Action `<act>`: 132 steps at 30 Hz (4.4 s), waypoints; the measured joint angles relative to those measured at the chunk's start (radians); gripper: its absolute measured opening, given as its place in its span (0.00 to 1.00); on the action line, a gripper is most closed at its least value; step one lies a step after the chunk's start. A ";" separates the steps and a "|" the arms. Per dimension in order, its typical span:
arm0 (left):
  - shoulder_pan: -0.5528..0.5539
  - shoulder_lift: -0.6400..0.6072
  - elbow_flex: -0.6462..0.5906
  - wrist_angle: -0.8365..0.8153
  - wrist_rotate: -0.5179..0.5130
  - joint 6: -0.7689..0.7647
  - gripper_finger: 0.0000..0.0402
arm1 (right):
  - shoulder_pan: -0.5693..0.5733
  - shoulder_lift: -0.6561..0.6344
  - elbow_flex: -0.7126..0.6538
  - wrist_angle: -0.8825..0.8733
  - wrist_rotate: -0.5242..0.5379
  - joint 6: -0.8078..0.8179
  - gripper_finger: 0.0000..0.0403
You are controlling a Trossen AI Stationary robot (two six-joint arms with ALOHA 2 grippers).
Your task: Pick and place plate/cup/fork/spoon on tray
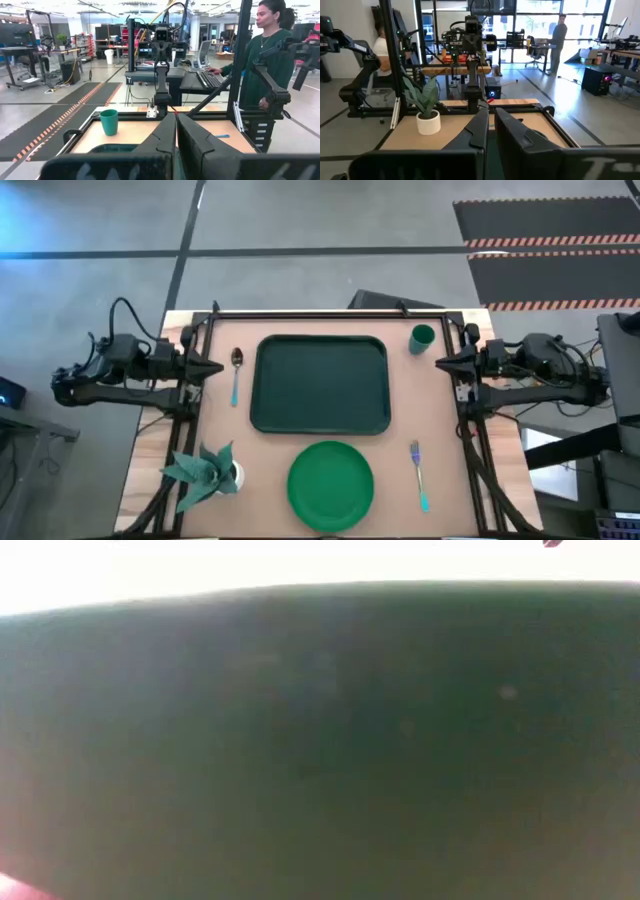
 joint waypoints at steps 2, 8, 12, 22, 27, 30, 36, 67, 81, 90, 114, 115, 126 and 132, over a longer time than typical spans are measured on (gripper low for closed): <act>0.000 0.000 0.000 0.000 0.000 0.000 0.00 | 0.000 0.000 0.000 0.000 0.000 0.000 0.06; 0.000 0.000 0.000 0.000 0.000 0.000 0.00 | 0.000 0.000 0.000 0.000 0.000 0.000 0.06; 0.000 0.000 0.000 0.000 0.000 0.000 0.00 | 0.000 0.000 0.000 0.000 0.000 0.000 0.06; 0.000 0.000 0.000 0.000 0.000 0.000 0.00 | 0.000 0.000 0.000 0.000 0.000 0.000 0.06; 0.000 0.000 0.000 0.000 0.000 0.000 0.00 | 0.000 0.000 0.000 0.000 0.000 0.000 0.06; 0.000 0.000 0.000 0.000 0.000 0.000 0.00 | 0.000 0.000 0.000 0.000 0.000 0.000 0.06; 0.000 0.000 0.000 0.000 0.000 0.000 0.00 | 0.000 0.000 0.000 0.000 0.000 0.000 0.06; 0.000 0.000 0.000 0.000 0.000 0.000 0.00 | 0.000 0.000 0.000 0.008 0.001 0.093 0.06; 0.000 0.000 0.000 0.000 0.000 0.000 0.00 | 0.000 0.000 0.000 0.012 0.002 0.139 0.06; 0.000 0.000 0.000 0.000 0.000 0.000 0.00 | 0.000 0.000 0.000 0.012 0.002 0.131 0.06; 0.000 0.000 0.000 0.000 0.000 0.000 0.00 | 0.000 0.000 0.000 0.007 0.001 0.130 0.06; 0.000 0.000 0.000 0.000 0.000 0.000 0.00 | 0.000 0.000 0.000 0.007 0.001 0.131 0.06; 0.000 0.001 0.000 0.018 0.000 0.000 0.00 | 0.000 0.000 0.000 0.013 0.002 0.131 0.06; 0.000 0.027 0.000 0.125 0.000 -0.017 0.00 | 0.000 0.000 0.000 0.039 0.003 0.131 0.06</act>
